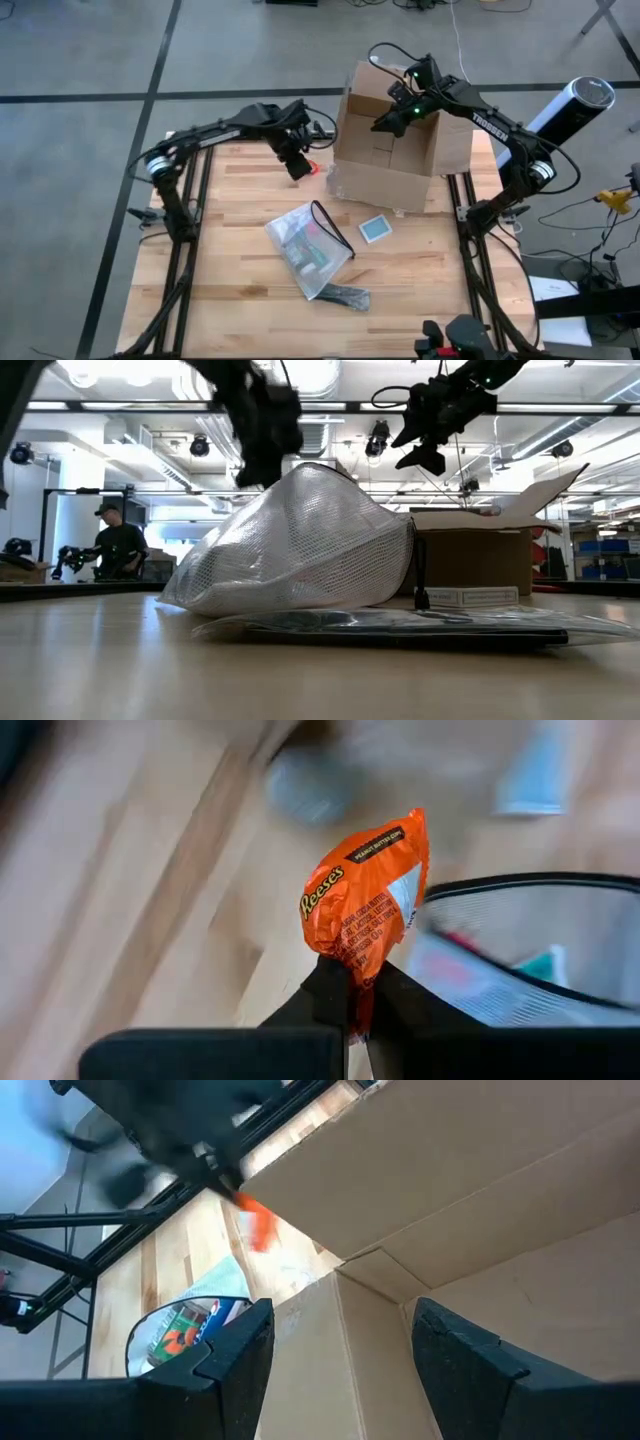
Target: Unpack boxes
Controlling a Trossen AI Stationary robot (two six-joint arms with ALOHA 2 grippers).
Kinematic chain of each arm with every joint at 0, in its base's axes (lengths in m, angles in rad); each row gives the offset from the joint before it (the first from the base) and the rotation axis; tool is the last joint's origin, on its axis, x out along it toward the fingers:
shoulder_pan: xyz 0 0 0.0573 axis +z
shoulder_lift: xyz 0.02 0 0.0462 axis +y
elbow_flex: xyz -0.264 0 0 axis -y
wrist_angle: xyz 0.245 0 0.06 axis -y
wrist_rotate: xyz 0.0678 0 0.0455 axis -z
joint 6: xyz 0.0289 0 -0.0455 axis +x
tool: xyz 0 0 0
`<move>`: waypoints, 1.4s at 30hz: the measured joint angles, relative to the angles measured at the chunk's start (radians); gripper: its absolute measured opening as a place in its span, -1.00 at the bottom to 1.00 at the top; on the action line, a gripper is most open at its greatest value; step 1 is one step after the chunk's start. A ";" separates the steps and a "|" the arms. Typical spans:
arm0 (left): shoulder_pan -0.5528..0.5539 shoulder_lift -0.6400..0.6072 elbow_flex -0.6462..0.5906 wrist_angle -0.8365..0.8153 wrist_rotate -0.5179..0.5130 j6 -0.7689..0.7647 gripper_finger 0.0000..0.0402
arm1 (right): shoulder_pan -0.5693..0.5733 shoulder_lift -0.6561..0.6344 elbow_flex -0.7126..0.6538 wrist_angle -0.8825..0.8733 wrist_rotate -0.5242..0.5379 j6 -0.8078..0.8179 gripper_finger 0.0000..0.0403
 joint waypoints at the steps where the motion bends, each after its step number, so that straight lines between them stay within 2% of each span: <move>1: -0.022 -0.033 0.000 0.017 -0.002 0.037 -1.00 | 0.000 0.000 0.000 0.001 0.000 -0.002 0.03; 4: -0.100 -0.098 0.001 0.065 -0.005 0.179 -1.00 | 0.000 0.000 0.000 0.004 0.000 -0.003 0.03; 7: -0.177 -0.109 0.002 0.087 -0.036 0.253 -1.00 | 0.000 0.000 0.000 0.006 0.000 -0.002 0.03; 18: -0.308 0.001 0.036 0.124 -0.057 0.351 -1.00 | 0.000 0.000 0.000 0.004 0.000 0.015 0.03; 25: -0.382 0.047 0.068 0.030 -0.047 0.518 -1.00 | 0.008 0.000 0.000 -0.001 0.000 0.027 0.03; 31: -0.411 0.064 0.068 -0.078 -0.051 0.571 -1.00 | 0.037 0.000 0.000 -0.001 0.000 0.026 0.03; 38: -0.421 0.064 0.068 -0.091 -0.061 0.589 -1.00 | 0.066 0.000 0.000 -0.001 0.000 0.026 0.03; 42: -0.445 0.064 0.068 -0.171 -0.014 0.643 -1.00 | 0.073 0.000 0.000 -0.001 0.000 0.026 0.03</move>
